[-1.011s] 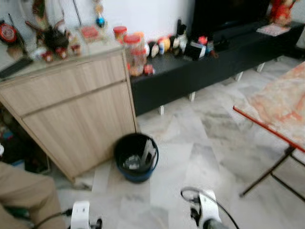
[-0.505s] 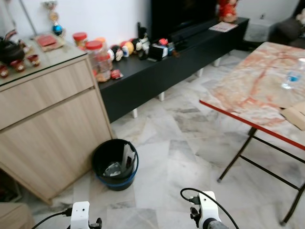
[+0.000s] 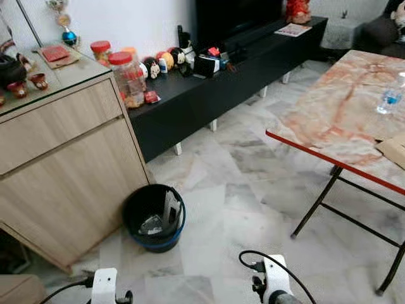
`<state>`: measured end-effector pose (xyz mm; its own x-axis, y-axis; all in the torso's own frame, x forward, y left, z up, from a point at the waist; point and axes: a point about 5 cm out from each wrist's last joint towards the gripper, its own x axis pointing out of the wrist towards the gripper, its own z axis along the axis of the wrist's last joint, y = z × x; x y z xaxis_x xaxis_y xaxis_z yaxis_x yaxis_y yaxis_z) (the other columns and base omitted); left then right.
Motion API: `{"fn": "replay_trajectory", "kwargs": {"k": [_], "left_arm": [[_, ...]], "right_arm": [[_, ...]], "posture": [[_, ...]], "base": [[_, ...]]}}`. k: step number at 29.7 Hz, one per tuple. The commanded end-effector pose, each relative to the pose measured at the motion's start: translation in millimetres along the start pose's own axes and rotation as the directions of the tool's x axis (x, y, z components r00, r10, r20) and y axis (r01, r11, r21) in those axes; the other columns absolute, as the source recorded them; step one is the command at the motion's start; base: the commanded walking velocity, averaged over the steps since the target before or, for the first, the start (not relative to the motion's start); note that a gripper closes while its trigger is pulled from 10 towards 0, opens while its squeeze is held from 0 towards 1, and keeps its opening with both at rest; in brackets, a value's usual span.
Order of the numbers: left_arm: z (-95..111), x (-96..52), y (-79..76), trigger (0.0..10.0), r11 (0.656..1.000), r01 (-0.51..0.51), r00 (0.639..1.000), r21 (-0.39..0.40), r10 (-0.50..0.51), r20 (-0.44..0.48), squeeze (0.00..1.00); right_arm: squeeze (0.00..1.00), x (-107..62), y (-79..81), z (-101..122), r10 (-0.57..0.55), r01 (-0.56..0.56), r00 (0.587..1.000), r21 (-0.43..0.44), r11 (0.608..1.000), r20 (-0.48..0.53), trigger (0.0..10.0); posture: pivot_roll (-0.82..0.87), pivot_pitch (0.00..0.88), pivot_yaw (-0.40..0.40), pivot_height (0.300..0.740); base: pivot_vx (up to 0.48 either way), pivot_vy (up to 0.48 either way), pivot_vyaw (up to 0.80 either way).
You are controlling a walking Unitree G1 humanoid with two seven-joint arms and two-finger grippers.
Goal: Picking trash to rubbish bin
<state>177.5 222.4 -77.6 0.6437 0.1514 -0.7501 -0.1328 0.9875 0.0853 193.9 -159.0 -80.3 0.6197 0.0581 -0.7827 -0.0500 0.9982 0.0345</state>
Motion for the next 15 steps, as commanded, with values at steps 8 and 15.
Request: {"fn": "replay_trajectory", "kwargs": {"k": [8,15], "left_arm": [[-0.7,-0.4,3.2,10.0,1.0,-0.015,1.0,0.003,0.015,-0.002,0.0],[-6.4,-2.0,5.9,10.0,0.999,-0.034,0.999,0.037,0.035,-0.019,0.0]], "right_arm": [[0.0,0.5,0.8,1.8,0.009,-0.009,1.0,-0.018,1.0,-0.002,10.0],[0.0,0.9,-0.3,3.6,0.004,-0.004,1.0,-0.021,1.0,0.0,10.0]], "posture": [[0.11,0.0,0.061,0.74],[0.12,0.0,0.056,0.74]], "base": [[0.0,0.0,-0.79],[0.0,-0.142,-0.79]]}}
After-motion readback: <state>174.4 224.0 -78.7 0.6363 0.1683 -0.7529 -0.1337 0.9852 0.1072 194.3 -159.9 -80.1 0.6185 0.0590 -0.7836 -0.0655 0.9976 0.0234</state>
